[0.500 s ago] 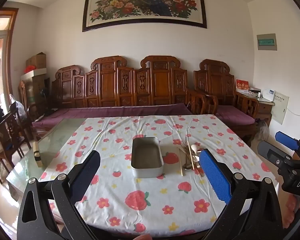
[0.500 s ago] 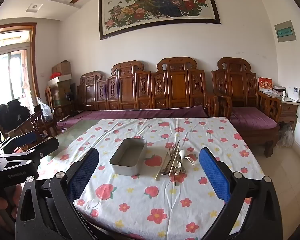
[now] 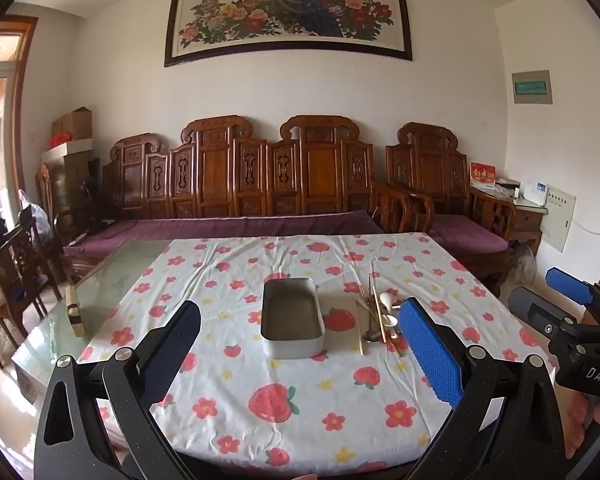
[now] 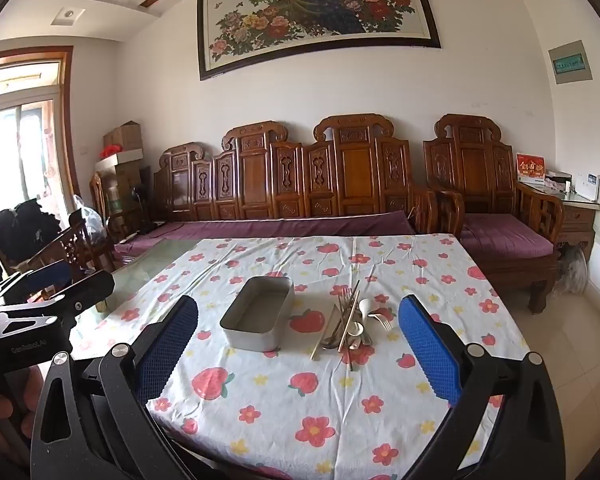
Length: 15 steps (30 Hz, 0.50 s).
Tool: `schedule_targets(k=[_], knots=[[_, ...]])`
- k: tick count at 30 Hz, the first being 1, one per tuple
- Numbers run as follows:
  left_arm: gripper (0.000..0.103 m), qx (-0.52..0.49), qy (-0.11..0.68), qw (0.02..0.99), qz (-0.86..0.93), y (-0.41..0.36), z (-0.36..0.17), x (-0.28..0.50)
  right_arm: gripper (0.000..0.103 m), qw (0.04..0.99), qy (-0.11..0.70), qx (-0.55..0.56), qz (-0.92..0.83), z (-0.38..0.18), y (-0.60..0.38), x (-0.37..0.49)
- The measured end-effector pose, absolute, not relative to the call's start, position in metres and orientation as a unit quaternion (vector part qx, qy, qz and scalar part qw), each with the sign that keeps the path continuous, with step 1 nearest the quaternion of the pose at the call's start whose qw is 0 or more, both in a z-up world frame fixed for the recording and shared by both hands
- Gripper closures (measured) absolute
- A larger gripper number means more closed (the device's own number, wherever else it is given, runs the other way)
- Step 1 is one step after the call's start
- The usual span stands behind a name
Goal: Organize utensils
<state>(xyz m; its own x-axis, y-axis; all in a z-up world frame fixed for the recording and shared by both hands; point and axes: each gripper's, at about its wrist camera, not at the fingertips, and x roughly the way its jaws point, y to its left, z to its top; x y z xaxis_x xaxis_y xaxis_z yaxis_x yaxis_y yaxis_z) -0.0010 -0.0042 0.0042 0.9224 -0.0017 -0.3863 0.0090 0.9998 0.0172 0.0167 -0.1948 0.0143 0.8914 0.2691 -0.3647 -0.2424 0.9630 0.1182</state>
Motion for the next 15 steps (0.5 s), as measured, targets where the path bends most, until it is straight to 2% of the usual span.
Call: schedule_targets(k=[15], knots=[[0.006,0.008,0.194,0.981,-0.003,-0.0066,0.0074,-0.0014,0.003,0.972,0.192,0.035,0.132,0.0145,-0.194,0.0161]])
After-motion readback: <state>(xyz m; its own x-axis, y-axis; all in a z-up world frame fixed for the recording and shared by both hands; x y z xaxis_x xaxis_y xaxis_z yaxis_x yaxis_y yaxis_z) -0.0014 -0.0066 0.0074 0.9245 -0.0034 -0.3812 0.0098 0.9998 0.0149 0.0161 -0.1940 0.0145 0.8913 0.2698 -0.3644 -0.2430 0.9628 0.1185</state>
